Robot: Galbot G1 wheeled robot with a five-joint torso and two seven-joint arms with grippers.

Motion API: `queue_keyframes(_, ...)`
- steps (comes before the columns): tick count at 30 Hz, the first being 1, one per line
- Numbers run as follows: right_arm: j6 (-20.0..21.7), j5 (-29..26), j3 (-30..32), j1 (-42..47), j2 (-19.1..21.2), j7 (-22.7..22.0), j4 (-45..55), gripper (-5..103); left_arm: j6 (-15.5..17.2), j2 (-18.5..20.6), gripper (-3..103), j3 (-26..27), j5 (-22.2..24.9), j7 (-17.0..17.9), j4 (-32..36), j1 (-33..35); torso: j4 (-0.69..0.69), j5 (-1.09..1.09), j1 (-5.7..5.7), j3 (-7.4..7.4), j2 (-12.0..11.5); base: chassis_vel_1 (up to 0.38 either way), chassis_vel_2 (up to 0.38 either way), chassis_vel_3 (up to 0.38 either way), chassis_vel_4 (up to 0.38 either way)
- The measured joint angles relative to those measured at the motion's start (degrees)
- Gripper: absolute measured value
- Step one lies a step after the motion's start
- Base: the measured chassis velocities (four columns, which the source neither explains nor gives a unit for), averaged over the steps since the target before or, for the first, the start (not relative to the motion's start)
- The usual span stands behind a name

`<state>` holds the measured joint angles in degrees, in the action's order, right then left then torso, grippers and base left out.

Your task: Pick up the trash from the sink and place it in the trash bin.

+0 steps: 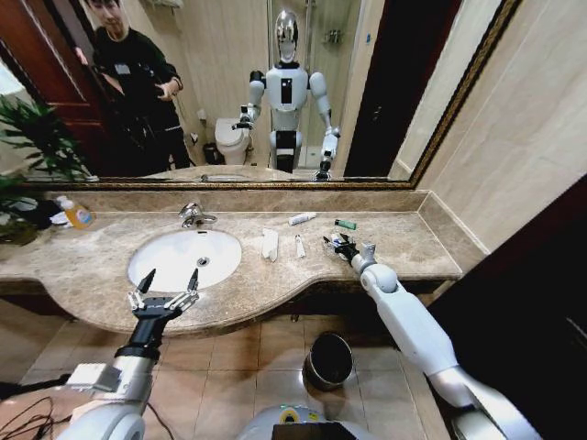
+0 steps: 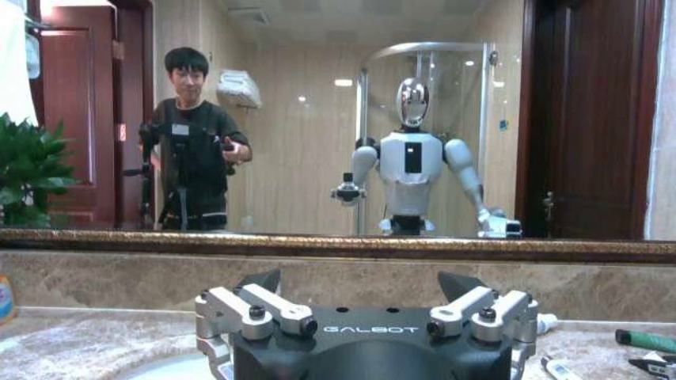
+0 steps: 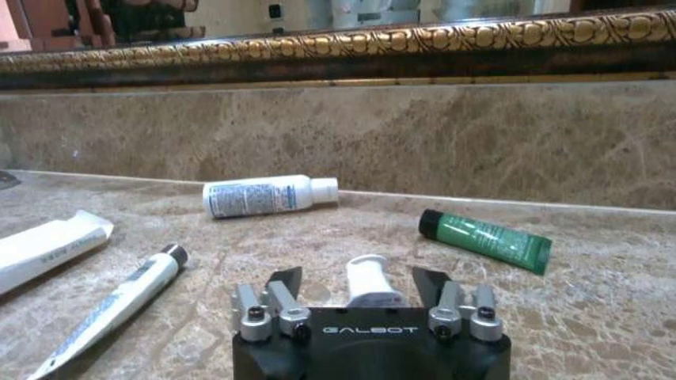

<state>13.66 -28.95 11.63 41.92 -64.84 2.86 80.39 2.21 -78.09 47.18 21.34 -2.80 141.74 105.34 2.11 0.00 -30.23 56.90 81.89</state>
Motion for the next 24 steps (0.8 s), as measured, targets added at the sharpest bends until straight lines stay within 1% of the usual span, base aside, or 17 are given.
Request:
queue_keyframes(3, -0.1, 0.1, 0.1, 0.0, 0.1, 0.0, -0.2, 58, 0.0, 0.0, 100, 0.0, 0.0, 0.0, 0.0, 0.0, 0.00, 0.00, 0.00, 0.00, 0.0, 0.000, 0.000, 0.000, 0.000)
queue_keyframes(5, -0.1, 0.1, 0.1, 0.0, 0.1, 0.0, -0.2, 58, 0.0, 0.0, 100, 0.0, 0.0, 0.0, 0.0, 0.0, 0.00, 0.00, 0.00, 0.00, 0.0, 0.000, 0.000, 0.000, 0.000)
queue_keyframes(7, -0.2, 0.0, 0.2, -0.2, 0.1, -0.1, -0.2, 48, 0.0, 0.0, 100, 0.0, 0.0, 0.0, 0.0, 0.0, 0.00, 0.00, 0.00, 0.00, 0.0, 0.000, 0.000, 0.000, 0.000)
queue_keyframes(8, -0.2, 0.0, 0.2, -0.2, 0.1, -0.1, -0.2, 48, 0.0, 0.0, 100, 0.0, 0.0, 0.0, 0.0, 0.0, 0.00, 0.00, 0.00, 0.00, 0.0, 0.000, 0.000, 0.000, 0.000)
queue_keyframes(10, -0.3, -0.1, 0.3, -0.3, 0.1, -0.2, -0.4, 37, 0.0, 0.0, 100, 0.0, 0.0, 0.0, 0.0, 0.0, 0.00, 0.00, 0.00, 0.00, 0.0, 0.000, 0.000, 0.000, 0.000)
queue_keyframes(11, -0.3, -0.1, 0.3, -0.3, 0.1, -0.2, -0.4, 37, 0.0, 0.0, 100, 0.0, 0.0, 0.0, 0.0, 0.0, 0.00, 0.00, 0.00, 0.00, 0.0, 0.000, 0.000, 0.000, 0.000)
queue_keyframes(13, -0.4, -0.1, 0.3, -0.3, 0.0, -0.2, -0.4, 27, 0.0, 0.0, 100, 0.0, 0.0, 0.0, 0.0, 0.0, 0.00, 0.00, 0.00, 0.00, 0.0, 0.000, 0.000, 0.000, 0.000)
queue_keyframes(14, -0.5, 0.0, 0.3, -0.3, 0.1, -0.2, -0.4, 25, 0.0, 0.0, 100, 0.0, 0.0, 0.0, 0.0, 0.0, 0.00, 0.00, 0.00, 0.00, 0.0, 0.000, 0.000, 0.000, 0.000)
queue_keyframes(24, -0.5, 0.3, 0.3, 0.3, 0.1, -0.2, 0.5, 24, 0.0, 0.0, 100, 0.0, 0.0, 0.0, 0.0, 0.0, 0.00, 0.00, 0.00, 0.00, 0.0, 0.000, 0.000, 0.000, 0.000)
